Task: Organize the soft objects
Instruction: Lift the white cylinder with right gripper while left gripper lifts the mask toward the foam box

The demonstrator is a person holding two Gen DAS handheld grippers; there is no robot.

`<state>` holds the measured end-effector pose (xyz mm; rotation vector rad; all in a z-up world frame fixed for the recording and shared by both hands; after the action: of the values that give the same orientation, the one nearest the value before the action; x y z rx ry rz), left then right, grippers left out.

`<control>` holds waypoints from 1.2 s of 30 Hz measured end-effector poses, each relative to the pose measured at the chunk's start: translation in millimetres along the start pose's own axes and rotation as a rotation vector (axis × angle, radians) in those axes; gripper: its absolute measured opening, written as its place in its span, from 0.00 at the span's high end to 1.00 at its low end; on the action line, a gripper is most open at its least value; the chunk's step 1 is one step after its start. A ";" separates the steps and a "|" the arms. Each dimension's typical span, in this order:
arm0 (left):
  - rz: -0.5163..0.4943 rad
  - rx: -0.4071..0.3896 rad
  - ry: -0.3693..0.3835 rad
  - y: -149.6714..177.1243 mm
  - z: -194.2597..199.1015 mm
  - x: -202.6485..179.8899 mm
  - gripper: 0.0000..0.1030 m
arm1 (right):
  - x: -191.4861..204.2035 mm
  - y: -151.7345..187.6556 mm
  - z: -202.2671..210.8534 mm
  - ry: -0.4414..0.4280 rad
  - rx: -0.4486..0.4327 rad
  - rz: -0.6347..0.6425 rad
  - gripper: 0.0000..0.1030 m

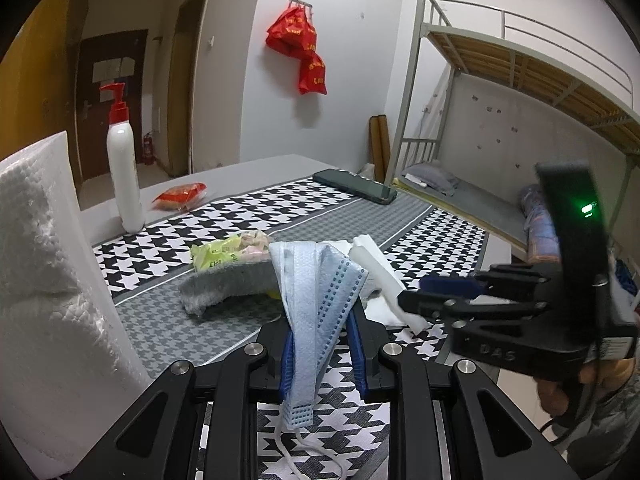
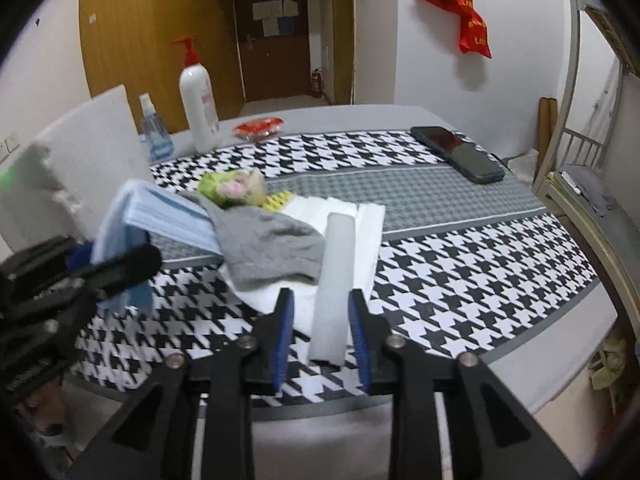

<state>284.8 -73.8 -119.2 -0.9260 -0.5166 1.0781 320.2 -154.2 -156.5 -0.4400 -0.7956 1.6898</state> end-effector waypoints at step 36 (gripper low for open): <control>-0.054 -0.121 -0.012 -17.1 30.9 -14.3 0.78 | -33.0 -15.8 44.6 -0.122 -0.101 -0.209 0.84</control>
<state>264.5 -77.8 -87.2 -1.0064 -0.6184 1.0130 310.8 -196.2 -118.0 -0.3129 -0.9857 1.4968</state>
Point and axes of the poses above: each gripper's, at about its wrist camera, not at the fingertips, and z roughly against the way its jaws point, x to its left, y to its underside, the point moved 9 cm from there along -z, roughly the way its jaws point, and after that the axes turned 7 degrees about -y, right-handed, at the moved point
